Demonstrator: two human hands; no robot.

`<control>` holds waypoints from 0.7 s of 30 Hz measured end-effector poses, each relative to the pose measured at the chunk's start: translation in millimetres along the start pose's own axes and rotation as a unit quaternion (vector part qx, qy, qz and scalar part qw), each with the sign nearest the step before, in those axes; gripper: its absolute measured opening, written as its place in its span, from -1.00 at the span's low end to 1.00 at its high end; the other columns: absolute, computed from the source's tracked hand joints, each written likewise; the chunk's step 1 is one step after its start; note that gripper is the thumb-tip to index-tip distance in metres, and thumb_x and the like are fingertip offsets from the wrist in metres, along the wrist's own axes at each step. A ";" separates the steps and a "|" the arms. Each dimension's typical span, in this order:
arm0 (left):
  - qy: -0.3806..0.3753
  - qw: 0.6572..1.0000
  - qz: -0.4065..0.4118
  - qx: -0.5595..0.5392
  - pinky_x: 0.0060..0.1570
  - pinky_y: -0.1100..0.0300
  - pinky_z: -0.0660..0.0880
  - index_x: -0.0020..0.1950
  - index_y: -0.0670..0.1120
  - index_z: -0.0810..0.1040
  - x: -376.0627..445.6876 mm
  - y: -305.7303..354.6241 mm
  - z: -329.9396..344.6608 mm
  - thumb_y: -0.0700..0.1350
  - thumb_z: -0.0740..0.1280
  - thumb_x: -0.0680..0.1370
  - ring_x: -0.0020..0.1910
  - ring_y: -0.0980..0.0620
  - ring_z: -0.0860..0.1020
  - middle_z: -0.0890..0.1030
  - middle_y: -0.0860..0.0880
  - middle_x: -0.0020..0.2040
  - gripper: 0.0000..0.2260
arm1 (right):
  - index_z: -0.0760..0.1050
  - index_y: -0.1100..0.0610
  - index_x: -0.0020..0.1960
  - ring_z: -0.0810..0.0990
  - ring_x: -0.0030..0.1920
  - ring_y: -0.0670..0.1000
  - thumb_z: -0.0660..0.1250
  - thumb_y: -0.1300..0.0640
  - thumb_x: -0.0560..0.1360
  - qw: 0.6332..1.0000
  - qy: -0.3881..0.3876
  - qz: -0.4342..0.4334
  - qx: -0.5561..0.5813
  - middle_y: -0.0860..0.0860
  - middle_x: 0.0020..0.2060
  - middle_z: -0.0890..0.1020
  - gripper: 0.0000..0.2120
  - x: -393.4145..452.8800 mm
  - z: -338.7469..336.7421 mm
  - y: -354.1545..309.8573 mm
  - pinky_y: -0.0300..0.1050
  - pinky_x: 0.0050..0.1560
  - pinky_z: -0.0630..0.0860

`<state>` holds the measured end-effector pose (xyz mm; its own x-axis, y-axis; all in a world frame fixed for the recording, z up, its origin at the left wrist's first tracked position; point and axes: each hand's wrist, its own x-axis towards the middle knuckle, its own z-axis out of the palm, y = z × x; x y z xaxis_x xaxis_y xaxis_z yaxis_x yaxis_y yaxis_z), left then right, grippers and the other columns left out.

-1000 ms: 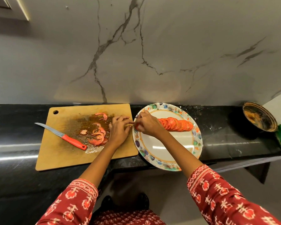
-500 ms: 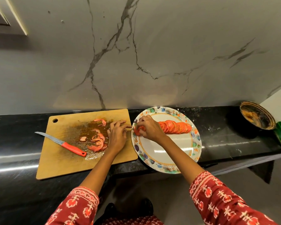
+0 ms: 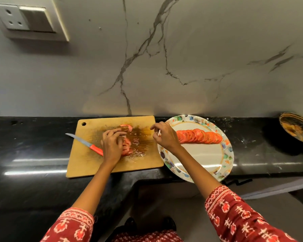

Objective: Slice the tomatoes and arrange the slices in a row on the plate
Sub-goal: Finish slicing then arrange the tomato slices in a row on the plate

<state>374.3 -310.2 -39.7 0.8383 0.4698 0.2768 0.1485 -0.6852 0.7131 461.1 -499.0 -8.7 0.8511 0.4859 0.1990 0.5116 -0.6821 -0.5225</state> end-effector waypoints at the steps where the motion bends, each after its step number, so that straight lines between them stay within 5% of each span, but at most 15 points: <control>1: 0.012 1.000 -0.007 0.000 0.12 0.00 0.35 -0.06 -0.12 0.65 -1.4 -7.4 -7.1 -0.41 0.27 0.43 0.14 -0.16 0.42 0.62 -0.09 0.06 -0.73 | 0.58 0.20 0.00 0.49 -0.11 0.08 0.32 0.26 0.42 1.000 -0.001 0.002 0.007 0.08 -0.20 0.58 -0.83 0.2 4.7 -3.7 -0.15 -0.20 0.34; 9: 0.042 0.995 -0.079 0.034 0.06 0.02 0.29 0.08 -0.03 0.60 -28.2 -41.2 -52.1 -0.30 0.30 0.47 0.18 -0.10 0.38 0.59 -0.01 0.13 -0.73 | 0.56 0.19 0.07 0.56 -0.11 0.07 0.38 0.13 0.45 0.996 -0.077 0.028 0.044 0.08 -0.17 0.62 -0.77 -4.7 47.1 -40.4 -0.20 -0.17 0.35; 15: 0.002 0.995 -0.076 0.060 0.06 0.08 0.17 0.11 -0.02 0.60 -34.1 -55.0 -54.6 -0.23 0.33 0.49 0.23 -0.07 0.36 0.57 0.01 0.16 -0.76 | 0.51 0.10 0.09 0.56 -0.08 0.03 0.44 -0.15 0.36 0.985 -0.140 0.098 -0.014 0.05 -0.13 0.61 -0.57 -7.6 76.0 -69.9 0.00 -0.13 0.54; 21: 0.004 0.997 -0.073 0.038 0.03 0.10 0.17 0.10 -0.02 0.59 -31.6 -48.8 -47.4 -0.28 0.30 0.48 0.20 -0.04 0.38 0.57 0.02 0.15 -0.73 | 0.43 0.06 -0.14 0.53 -0.16 -0.01 0.47 0.13 0.40 0.966 -0.157 0.192 0.068 -0.05 -0.27 0.53 -0.80 1.6 69.9 -70.9 -0.07 -0.13 0.47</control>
<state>315.7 -265.2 -52.7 0.8005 0.5721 0.1785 0.3087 -0.6488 0.6955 417.9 -411.7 -29.3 0.8866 0.3669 -0.2816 0.1256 -0.7770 -0.6169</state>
